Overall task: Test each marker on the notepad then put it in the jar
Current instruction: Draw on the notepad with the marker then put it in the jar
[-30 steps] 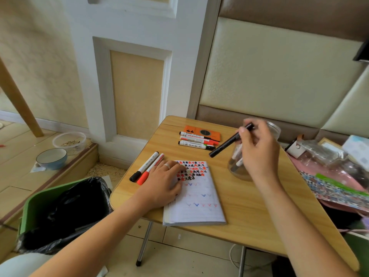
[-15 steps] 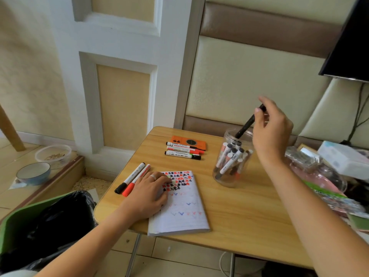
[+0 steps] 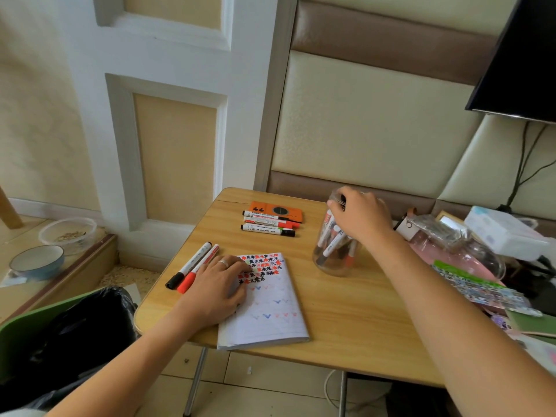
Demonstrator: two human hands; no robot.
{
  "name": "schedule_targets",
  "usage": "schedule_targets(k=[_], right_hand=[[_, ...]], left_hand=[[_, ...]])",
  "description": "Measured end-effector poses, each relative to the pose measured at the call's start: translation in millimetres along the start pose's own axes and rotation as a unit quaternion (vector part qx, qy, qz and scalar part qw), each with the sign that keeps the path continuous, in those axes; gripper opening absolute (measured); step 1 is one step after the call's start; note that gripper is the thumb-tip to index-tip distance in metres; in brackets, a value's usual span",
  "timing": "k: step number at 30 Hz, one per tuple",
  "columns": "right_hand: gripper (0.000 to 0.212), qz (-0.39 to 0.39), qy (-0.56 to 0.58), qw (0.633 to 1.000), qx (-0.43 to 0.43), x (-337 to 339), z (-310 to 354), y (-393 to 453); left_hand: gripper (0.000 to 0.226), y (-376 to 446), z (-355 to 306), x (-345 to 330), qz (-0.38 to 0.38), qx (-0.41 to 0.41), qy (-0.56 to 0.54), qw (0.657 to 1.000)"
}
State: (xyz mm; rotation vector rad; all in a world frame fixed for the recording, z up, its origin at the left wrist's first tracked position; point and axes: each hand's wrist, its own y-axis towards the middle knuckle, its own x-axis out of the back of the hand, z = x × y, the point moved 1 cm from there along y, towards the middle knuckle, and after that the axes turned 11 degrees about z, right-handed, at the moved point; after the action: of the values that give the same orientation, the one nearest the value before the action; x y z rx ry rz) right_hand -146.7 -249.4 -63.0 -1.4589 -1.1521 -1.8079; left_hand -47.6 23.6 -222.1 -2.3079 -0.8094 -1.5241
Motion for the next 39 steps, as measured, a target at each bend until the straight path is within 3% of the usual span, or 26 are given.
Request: schedule_targets(k=[8, 12, 14, 16, 19, 22, 25, 30, 36, 39], right_hand=[[0.055, 0.002, -0.077, 0.997, -0.028, -7.6, 5.1, 3.5], [0.034, -0.134, -0.031, 0.990, 0.022, -15.2, 16.2, -3.7], [0.019, -0.236, 0.000, 0.967, 0.098, -19.3, 28.7, -9.0], [0.011, -0.264, 0.023, 0.947, 0.182, -26.1, 44.5, -8.7], [0.014, -0.174, 0.041, 0.954, 0.241, -45.0, 67.7, -0.9], [0.020, -0.031, 0.059, 0.978, 0.198, -73.3, 79.8, 14.5], [0.027, 0.052, 0.061, 0.984, 0.157, -100.8, 83.4, 30.0], [0.038, 0.124, 0.051, 0.985, 0.110, -132.6, 78.8, 50.0], [0.022, 0.097, 0.040, 0.988, 0.110, -142.8, 79.8, 56.4], [0.020, 0.122, 0.016, 0.984, 0.126, -140.0, 80.9, 56.6]], left_hand=[[0.058, -2.6, -2.2, 1.4, 0.000, 0.002, -0.001, 1.000], [0.057, -2.4, -2.6, 0.8, -0.004, 0.005, -0.002, 1.000], [0.064, -2.2, -3.1, 0.5, -0.011, 0.007, -0.005, 1.000], [0.066, -1.6, -2.7, -0.8, -0.022, 0.009, -0.001, 1.000], [0.059, -0.1, -2.9, -2.0, -0.040, 0.016, 0.002, 0.999], [0.050, 0.8, -2.7, -2.7, -0.043, 0.015, 0.007, 0.999], [0.047, 0.5, -3.7, -3.2, -0.048, 0.013, 0.002, 0.999], [0.044, 0.8, -2.6, -4.3, -0.050, 0.013, -0.002, 0.999], [0.045, 1.5, -1.5, -5.2, -0.054, 0.005, -0.002, 0.999], [0.044, 1.2, -1.7, -5.0, -0.058, -0.003, -0.004, 0.998]])
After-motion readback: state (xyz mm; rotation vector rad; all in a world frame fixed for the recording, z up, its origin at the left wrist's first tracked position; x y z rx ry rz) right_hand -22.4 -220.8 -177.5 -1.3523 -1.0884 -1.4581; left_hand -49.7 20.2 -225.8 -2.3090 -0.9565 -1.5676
